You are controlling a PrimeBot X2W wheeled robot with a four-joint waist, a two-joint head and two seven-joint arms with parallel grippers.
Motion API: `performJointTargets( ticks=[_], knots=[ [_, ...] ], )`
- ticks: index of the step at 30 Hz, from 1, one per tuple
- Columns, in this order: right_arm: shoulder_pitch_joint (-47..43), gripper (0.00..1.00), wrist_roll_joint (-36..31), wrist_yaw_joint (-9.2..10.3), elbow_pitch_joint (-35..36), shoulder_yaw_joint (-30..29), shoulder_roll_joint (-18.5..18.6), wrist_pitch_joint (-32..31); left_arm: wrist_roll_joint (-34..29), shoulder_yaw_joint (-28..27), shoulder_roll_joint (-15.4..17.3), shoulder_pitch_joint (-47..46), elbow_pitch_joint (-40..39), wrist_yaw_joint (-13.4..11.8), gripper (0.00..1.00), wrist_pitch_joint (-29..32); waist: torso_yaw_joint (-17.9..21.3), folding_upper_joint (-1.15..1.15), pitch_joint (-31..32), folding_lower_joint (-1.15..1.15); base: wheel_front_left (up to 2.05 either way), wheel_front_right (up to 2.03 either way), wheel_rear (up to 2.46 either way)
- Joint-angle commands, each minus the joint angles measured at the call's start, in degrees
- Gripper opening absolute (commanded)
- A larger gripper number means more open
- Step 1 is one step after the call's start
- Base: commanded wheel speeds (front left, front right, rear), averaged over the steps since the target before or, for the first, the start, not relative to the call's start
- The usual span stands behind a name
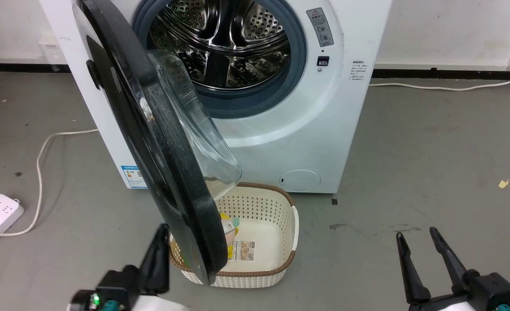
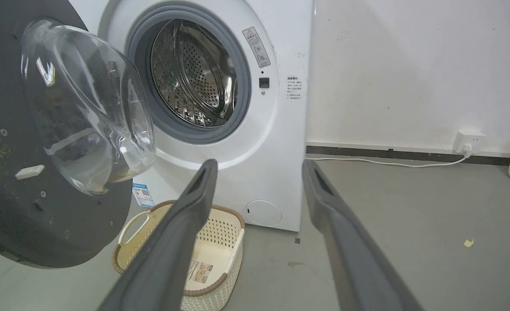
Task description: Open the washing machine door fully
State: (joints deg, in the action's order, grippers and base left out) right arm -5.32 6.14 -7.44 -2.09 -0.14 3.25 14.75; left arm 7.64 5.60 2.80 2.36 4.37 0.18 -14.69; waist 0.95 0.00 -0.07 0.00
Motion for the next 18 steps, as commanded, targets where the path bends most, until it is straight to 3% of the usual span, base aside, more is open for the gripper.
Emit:
performJointTargets(
  ticks=[1, 12, 18],
  knots=[
    [0.5, 1.0, 0.4, -0.05, -0.2, 0.2, -0.4, 0.2, -0.3, -0.5, 0.1, -0.3, -0.8, 0.0, 0.0, -0.3, 0.0, 0.0, 0.0, 0.0, 0.0, 0.0, 0.0],
    [0.9, 1.0, 0.9, -0.05, -0.4, 0.9, -0.4, 0.2, 2.5, -8.3, 0.1, -8.5, -21.0, -3.0, 0.0, -0.3, 0.3, 0.0, 0.1, 0.0, 0.0, 0.0, 0.0],
    [0.9, 1.0, 1.2, -0.05, -0.7, 1.3, -0.4, 0.2, 0.8, -6.4, 0.1, -13.9, -29.7, -1.8, 0.0, -0.3, 0.9, 0.0, 0.1, 0.0, 0.0, 0.0, 0.0]
  ],
)
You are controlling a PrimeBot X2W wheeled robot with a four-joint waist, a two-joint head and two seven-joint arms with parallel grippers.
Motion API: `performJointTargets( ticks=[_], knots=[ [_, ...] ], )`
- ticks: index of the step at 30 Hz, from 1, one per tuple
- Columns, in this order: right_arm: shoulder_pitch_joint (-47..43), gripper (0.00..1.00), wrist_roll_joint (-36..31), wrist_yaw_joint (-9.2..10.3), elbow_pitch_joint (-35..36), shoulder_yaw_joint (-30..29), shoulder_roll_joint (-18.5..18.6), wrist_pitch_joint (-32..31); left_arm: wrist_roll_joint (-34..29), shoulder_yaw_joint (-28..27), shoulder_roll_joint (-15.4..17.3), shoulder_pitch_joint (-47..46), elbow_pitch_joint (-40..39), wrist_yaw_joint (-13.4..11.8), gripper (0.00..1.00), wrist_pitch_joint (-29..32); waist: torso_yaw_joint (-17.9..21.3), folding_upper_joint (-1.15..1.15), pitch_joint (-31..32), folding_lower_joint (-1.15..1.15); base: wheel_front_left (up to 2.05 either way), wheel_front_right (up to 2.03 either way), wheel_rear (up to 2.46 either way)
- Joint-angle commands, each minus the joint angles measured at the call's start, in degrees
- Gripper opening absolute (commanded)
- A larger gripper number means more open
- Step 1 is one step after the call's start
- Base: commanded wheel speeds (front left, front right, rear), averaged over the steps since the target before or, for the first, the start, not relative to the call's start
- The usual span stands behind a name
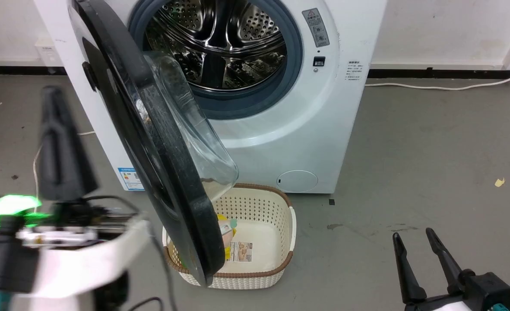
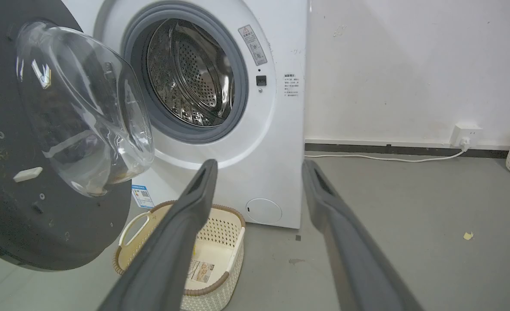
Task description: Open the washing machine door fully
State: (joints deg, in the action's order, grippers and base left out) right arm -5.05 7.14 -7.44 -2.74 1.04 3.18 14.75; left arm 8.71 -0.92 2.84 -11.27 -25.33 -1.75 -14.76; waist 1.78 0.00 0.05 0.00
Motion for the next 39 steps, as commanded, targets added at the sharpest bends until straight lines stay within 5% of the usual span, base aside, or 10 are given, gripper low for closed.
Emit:
performJointTargets(
  ticks=[1, 17, 28, 39],
  knots=[
    [0.7, 1.0, 0.3, -0.05, -0.2, 0.2, -0.3, 0.2, -0.9, 1.4, 0.0, -0.4, -0.1, 0.7, 0.0, -0.2, 0.1, 0.0, 0.0, 0.0, 0.0, 0.0, 0.0],
    [1.2, 1.0, 1.3, -0.05, -1.2, 0.6, -0.3, 0.2, 0.5, 22.6, 0.0, 7.1, 16.8, 2.0, 0.0, 6.4, 0.7, 0.0, -1.1, 0.0, 0.0, 0.0, 0.0],
    [1.1, 1.0, 0.8, -0.05, -2.2, 1.3, -0.3, 0.2, 2.8, 21.6, 0.1, 6.4, 29.7, -1.2, 0.0, 5.3, -1.2, 0.0, -1.4, 0.0, 0.0, 0.0, 0.0],
    [0.1, 1.0, 1.0, -0.05, -3.0, 2.5, -0.3, 0.2, 4.6, 19.9, 0.8, 8.1, 33.3, -2.1, 0.0, 3.9, -7.9, 0.0, 0.8, 0.0, 0.0, 0.0, 0.0]
  ],
)
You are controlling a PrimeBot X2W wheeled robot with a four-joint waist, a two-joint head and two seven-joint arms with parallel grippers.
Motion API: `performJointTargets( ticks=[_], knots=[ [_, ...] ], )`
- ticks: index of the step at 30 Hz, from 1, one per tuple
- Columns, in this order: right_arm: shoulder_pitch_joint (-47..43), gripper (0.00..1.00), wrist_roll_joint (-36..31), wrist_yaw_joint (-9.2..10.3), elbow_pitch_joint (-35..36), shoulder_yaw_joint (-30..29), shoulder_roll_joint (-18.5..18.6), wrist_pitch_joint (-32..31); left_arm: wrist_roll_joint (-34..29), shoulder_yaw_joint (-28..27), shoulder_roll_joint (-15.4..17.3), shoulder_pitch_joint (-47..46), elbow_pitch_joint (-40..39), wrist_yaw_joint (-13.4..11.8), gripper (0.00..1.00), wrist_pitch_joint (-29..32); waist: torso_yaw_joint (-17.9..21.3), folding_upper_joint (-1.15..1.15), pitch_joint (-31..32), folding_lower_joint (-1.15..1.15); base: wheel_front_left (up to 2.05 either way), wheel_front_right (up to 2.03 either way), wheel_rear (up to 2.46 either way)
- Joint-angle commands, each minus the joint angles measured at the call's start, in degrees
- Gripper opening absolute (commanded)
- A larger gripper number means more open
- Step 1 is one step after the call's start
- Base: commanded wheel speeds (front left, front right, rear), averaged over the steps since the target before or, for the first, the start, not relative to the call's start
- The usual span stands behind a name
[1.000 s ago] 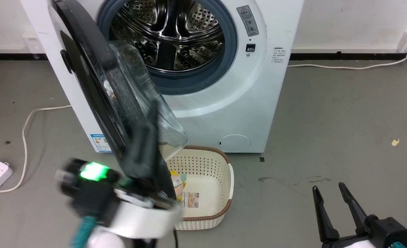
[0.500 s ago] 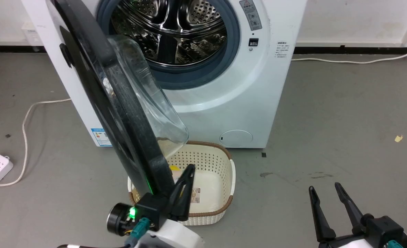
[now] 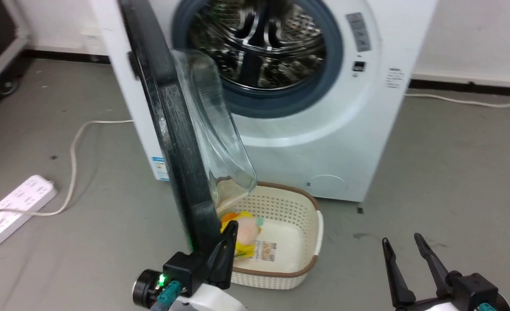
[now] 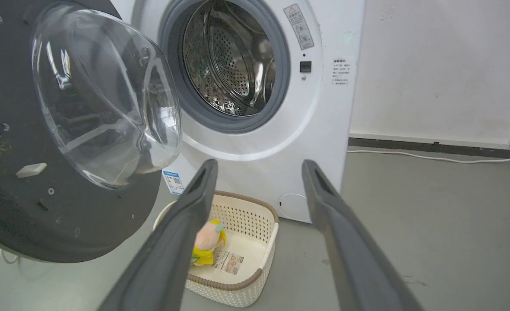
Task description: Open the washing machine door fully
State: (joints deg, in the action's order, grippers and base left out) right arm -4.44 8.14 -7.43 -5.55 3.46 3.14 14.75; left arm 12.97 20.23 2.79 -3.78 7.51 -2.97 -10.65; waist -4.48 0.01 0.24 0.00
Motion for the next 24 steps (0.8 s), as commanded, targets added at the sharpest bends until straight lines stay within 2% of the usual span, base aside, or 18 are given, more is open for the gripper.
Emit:
performJointTargets(
  ticks=[1, 6, 12, 24],
  knots=[
    [-0.6, 1.0, 0.1, -0.06, -0.2, 0.0, -0.3, 0.2, 0.5, -1.5, 1.1, 0.7, 0.5, -1.0, 0.0, -0.2, -2.5, -0.01, 0.7, 0.0, 0.0, 0.0, 0.0],
    [-0.9, 1.0, 0.2, -0.06, -0.5, 0.6, -0.3, 0.2, 1.4, -3.8, 2.7, 1.2, 0.4, -2.0, 0.0, -0.2, -6.2, -0.01, 0.8, 0.0, 0.0, 0.0, 0.0],
    [-0.4, 1.0, 0.1, -0.06, -0.7, 1.5, -0.3, 0.2, 2.6, -8.1, 6.4, 0.8, -0.4, -3.3, 0.0, 0.5, -9.4, -0.01, -0.7, 0.0, 0.0, 0.0, 0.0],
    [2.2, 1.0, -1.8, -0.06, -0.9, 2.1, 0.0, 0.2, 7.1, -19.1, 14.3, -3.8, 0.6, -4.5, 0.0, 1.5, -10.4, -0.01, -6.6, 0.0, 0.0, 0.0, 0.0]
  ],
)
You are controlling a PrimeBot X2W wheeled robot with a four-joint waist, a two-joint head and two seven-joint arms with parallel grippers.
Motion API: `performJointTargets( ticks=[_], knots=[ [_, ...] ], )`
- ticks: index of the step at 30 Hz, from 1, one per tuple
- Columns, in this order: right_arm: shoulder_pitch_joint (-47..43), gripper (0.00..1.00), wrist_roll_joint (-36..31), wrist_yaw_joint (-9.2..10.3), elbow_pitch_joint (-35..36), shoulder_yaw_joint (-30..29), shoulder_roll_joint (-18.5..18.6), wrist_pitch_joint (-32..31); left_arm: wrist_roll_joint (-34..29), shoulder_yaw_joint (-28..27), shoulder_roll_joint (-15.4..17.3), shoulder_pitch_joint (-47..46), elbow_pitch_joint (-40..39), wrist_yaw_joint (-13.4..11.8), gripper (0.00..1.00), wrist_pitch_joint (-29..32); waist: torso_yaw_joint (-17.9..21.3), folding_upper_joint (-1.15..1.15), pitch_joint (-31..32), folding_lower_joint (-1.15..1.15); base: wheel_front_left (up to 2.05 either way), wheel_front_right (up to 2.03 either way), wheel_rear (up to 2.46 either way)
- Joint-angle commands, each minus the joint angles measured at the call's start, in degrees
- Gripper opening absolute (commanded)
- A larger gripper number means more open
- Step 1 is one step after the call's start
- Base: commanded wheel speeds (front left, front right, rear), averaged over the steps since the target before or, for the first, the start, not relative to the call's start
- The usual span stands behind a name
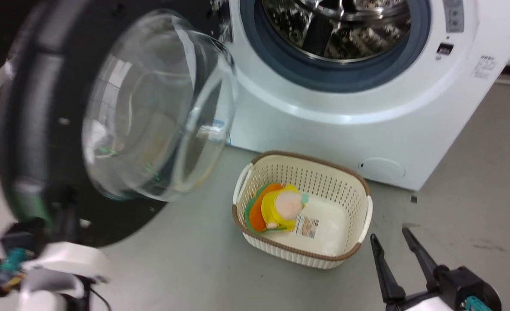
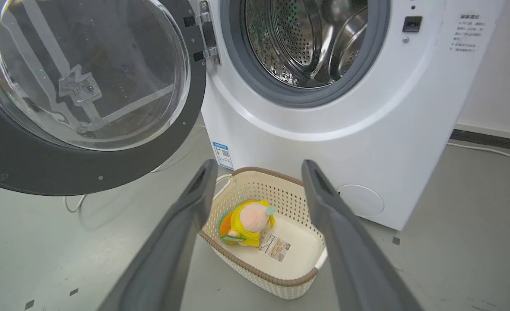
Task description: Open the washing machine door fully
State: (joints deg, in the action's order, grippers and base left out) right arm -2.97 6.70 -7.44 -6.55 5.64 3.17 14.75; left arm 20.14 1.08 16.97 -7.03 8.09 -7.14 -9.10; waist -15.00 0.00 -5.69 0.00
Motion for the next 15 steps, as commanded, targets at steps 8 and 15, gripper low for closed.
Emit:
performJointTargets(
  ticks=[8, 15],
  knots=[
    [2.3, 1.0, -0.8, -0.05, 0.6, -0.4, 0.9, -0.1, 2.9, -6.8, 5.5, -4.6, 4.7, -0.9, 0.0, -0.6, 1.2, 0.0, -4.4, 0.0, 0.0, 0.0, 0.0],
    [3.6, 1.0, -1.1, -0.05, 1.6, -0.7, 1.9, -0.7, 4.6, -8.6, 8.6, -10.3, 10.3, 0.8, 0.0, -1.1, 1.7, 0.0, -7.3, 0.0, 0.0, 0.0, 0.0]
  ],
)
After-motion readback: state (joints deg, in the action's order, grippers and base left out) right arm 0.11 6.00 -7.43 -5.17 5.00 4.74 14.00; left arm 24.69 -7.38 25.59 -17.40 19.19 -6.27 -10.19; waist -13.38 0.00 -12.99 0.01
